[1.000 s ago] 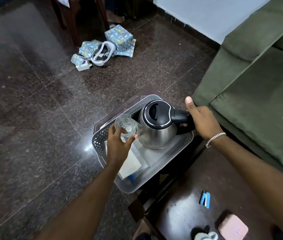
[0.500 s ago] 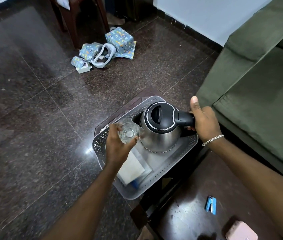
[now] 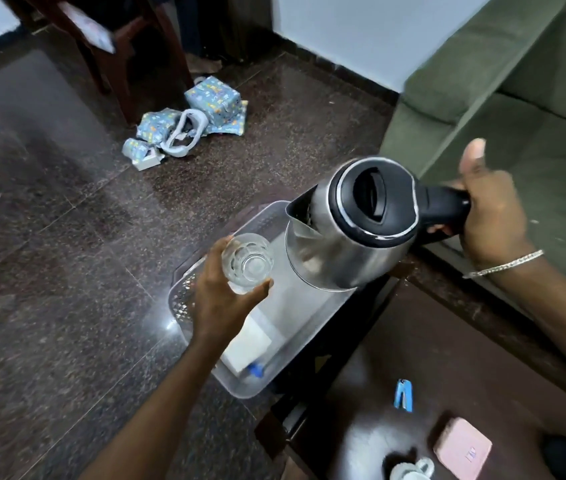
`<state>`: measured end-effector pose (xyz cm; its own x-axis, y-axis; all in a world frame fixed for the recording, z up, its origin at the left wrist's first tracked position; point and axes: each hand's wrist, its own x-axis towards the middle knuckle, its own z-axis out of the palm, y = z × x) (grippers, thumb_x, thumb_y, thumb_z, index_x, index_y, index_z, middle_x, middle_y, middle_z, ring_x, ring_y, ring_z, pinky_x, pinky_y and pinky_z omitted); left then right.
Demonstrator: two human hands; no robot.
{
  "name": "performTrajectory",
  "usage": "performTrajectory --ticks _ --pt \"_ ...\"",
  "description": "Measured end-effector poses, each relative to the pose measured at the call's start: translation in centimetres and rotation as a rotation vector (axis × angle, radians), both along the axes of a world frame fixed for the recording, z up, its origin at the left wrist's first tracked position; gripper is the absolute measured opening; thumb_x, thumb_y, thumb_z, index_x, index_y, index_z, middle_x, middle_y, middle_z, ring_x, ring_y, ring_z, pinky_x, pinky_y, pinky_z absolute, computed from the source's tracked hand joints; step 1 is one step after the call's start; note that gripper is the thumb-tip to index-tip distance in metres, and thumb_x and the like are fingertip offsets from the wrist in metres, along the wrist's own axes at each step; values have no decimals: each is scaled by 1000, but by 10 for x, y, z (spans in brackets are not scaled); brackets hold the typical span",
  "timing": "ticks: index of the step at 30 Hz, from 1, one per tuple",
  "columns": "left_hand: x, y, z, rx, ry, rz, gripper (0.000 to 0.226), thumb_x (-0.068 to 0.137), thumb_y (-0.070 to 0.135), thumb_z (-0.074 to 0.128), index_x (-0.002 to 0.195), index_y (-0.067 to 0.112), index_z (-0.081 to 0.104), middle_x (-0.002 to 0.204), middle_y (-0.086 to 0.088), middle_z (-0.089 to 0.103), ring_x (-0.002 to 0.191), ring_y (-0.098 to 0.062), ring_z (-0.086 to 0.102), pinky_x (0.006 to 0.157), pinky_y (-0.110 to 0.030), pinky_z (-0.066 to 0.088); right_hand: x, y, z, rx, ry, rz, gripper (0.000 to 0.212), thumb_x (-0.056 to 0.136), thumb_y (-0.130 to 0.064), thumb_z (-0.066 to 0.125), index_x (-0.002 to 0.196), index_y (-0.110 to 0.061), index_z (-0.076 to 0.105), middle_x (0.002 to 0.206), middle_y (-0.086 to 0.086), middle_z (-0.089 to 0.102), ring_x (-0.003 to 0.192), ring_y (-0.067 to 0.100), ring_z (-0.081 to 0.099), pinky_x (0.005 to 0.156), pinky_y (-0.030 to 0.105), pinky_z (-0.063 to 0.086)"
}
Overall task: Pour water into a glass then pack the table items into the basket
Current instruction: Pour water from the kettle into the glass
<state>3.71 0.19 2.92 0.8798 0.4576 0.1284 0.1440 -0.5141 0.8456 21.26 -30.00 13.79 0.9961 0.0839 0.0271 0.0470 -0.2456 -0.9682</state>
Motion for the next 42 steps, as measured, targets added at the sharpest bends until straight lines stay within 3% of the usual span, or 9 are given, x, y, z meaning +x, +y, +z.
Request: performTrajectory --ticks 2,4,8,11,15,19,23,35,42 --pt "6 -19 17 -3 -20 -79 88 64 50 90 138 28 47 128 5 63 116 -15 64 95 -46 56 -3 -35 30 9 -24 4 101 86 -83 40 67 12 67 53 37 57 46 47 60 45 51 55" --pt "14 -46 30 -21 -28 -165 89 63 49 90 138 27 47 131 5 63 120 -16 63 96 -48 56 -10 -75 60 -28 -66 -22 94 90 -78 39 69 8 70 52 30 60 46 42 64 46 38 57" --pt "25 -123 43 -56 23 -317 89 59 43 93 135 31 49 124 15 64 113 -6 64 95 -28 54 -30 -156 100 -207 -176 -65 91 99 -64 39 64 19 56 55 27 53 37 14 47 40 16 36" --pt "28 -191 29 -56 69 -472 91 58 29 98 136 27 51 124 11 66 113 -8 65 96 -21 49 -44 -217 110 -380 -165 -130 83 102 -52 43 61 21 44 41 14 34 39 14 32 41 23 33" --pt "19 -277 -13 -156 156 -641 89 61 20 96 138 17 52 131 3 62 120 -13 61 105 -26 46 -63 -287 99 -543 -110 -135 78 97 -49 48 60 18 37 53 18 31 52 44 26 50 51 30" --pt "3 -347 -60 -150 256 -713 90 63 21 91 141 19 48 135 7 59 120 -13 58 102 -11 38 -81 -337 76 -731 -92 -173 72 96 -48 49 59 14 48 50 13 35 47 22 30 50 45 30" --pt "-5 -390 -96 -116 324 -737 94 60 25 90 143 25 44 137 6 59 119 -11 56 96 -7 33 -95 -366 52 -901 -128 -122 69 98 -46 45 53 6 49 46 21 37 45 29 36 53 43 34" --pt "-14 -413 -138 -29 363 -753 93 63 21 91 143 25 43 135 5 60 122 -18 58 104 -34 47 -112 -360 11 -1284 -145 157 63 99 -52 26 44 -22 31 42 4 30 48 32 37 52 37 36" --pt "-15 -414 -141 -23 342 -745 93 64 19 91 140 28 40 130 5 60 119 -20 58 101 -39 49 -114 -347 -5 -1419 -178 221 78 100 -58 14 54 -11 57 46 9 39 51 40 53 54 36 40"
